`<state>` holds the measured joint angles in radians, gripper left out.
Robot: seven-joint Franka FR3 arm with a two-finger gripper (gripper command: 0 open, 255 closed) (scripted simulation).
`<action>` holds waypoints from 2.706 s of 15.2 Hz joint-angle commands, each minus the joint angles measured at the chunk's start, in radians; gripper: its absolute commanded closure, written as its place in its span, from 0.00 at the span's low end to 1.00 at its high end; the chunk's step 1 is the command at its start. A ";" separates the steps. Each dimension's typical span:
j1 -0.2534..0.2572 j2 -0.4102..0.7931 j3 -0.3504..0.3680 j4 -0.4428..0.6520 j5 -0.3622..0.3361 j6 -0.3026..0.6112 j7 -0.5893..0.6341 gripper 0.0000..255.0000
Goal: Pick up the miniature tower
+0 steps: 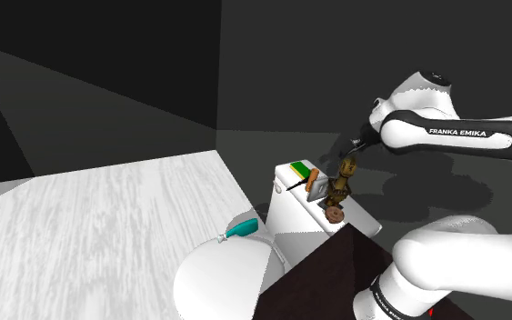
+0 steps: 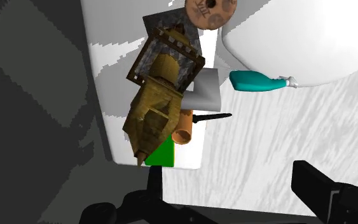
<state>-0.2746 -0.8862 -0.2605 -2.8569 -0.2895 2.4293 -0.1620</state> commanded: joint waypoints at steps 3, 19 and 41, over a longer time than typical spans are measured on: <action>-0.066 0.125 -0.081 -0.033 -0.082 0.228 -0.049 0.00; -0.112 0.285 -0.123 -0.087 -0.139 0.466 -0.054 1.00; -0.065 0.109 -0.090 0.032 -0.077 0.174 -0.074 1.00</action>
